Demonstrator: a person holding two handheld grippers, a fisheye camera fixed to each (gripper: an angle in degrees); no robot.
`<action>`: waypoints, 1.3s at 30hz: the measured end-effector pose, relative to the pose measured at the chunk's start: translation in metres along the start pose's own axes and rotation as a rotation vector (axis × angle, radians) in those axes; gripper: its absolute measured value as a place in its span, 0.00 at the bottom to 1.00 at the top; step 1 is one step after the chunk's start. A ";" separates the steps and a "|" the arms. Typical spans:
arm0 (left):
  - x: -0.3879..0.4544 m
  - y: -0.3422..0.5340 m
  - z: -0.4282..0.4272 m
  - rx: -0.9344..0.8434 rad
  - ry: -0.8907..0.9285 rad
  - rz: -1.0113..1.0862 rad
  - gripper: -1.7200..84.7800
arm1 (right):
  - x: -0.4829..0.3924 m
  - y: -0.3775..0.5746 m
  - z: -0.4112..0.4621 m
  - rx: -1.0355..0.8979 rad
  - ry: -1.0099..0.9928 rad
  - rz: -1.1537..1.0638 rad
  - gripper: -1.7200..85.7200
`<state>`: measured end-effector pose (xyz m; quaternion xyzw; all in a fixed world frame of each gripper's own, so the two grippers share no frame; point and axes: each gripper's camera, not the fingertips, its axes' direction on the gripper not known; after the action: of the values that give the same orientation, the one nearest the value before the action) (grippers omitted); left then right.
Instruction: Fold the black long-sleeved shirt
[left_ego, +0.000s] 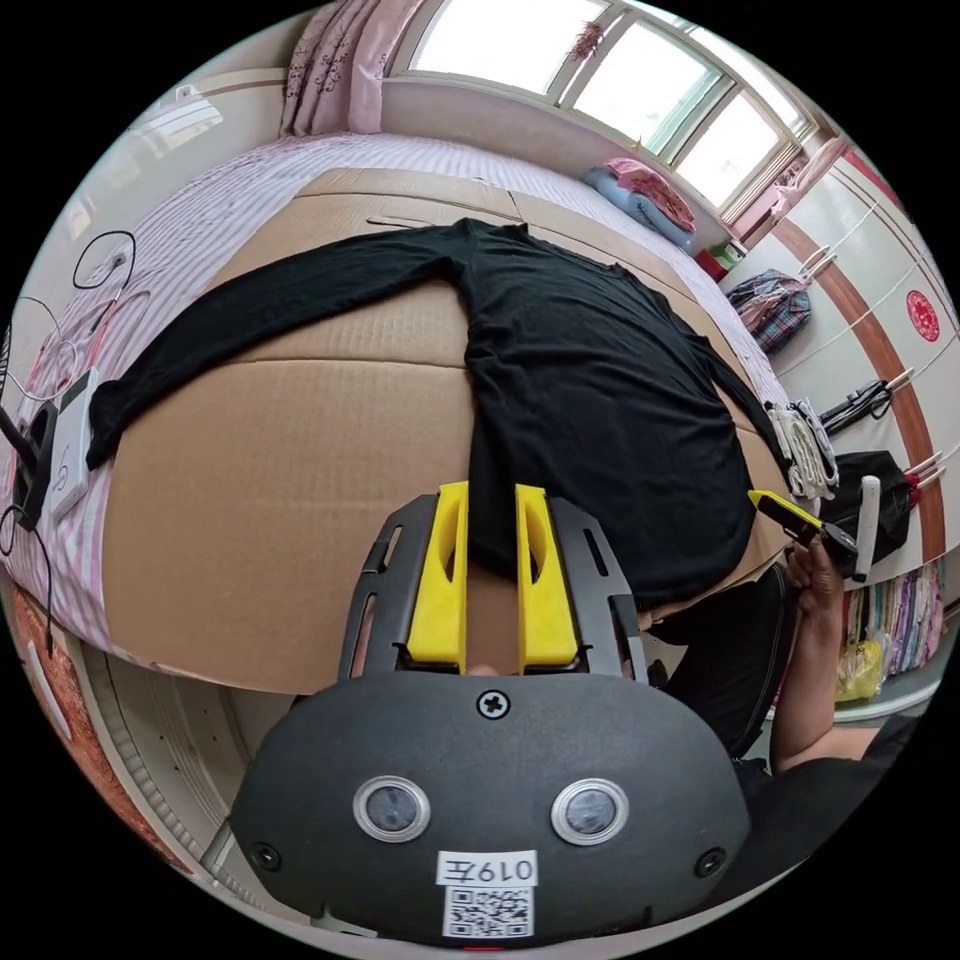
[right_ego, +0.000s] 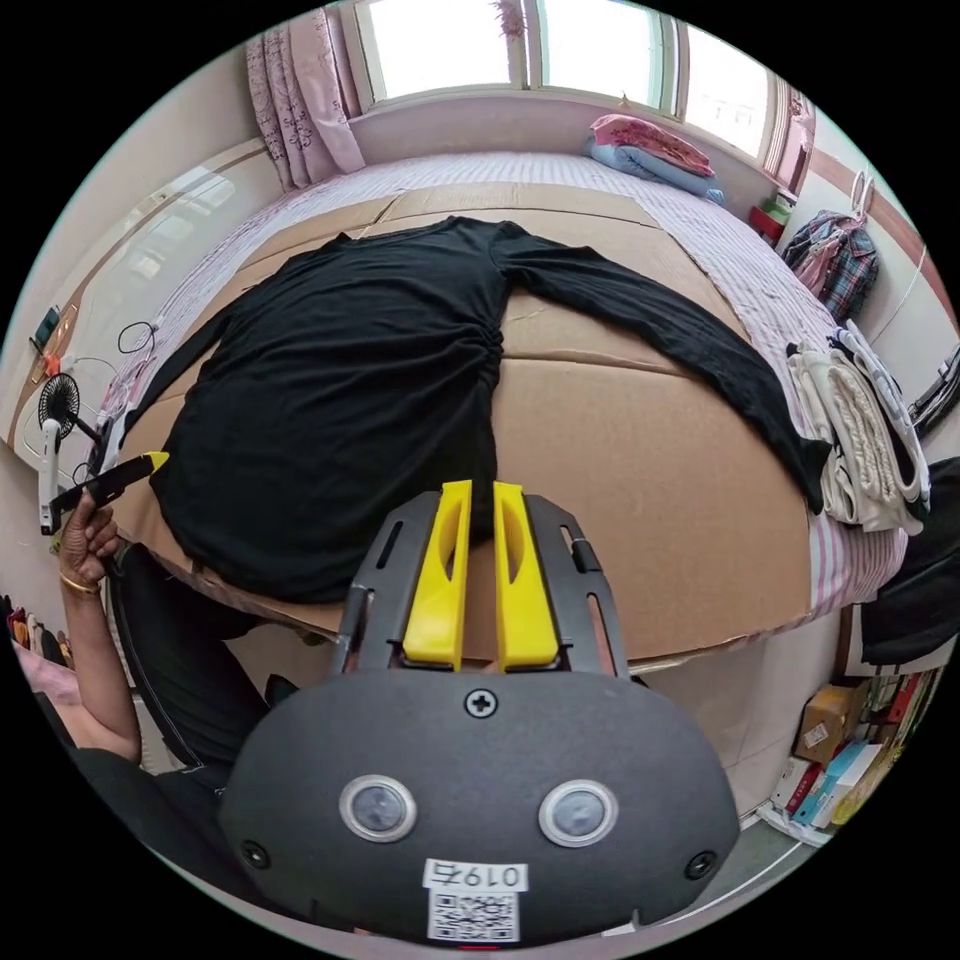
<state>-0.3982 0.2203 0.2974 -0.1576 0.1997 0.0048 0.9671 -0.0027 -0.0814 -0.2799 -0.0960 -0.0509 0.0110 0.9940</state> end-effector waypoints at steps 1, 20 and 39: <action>0.001 0.001 -0.004 -0.007 -0.005 0.011 0.07 | -0.001 0.005 0.004 0.000 0.004 -0.006 0.04; 0.023 0.016 -0.079 -0.065 -0.030 0.071 0.04 | 0.006 0.098 0.068 -0.047 0.030 -0.088 0.02; 0.206 0.091 -0.168 0.096 -0.011 0.852 0.10 | -0.135 0.325 0.097 0.218 0.113 -1.104 0.09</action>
<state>-0.2797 0.2442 0.0433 -0.0159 0.2417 0.3952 0.8861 -0.1507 0.2521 -0.2614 0.0477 -0.0388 -0.5104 0.8577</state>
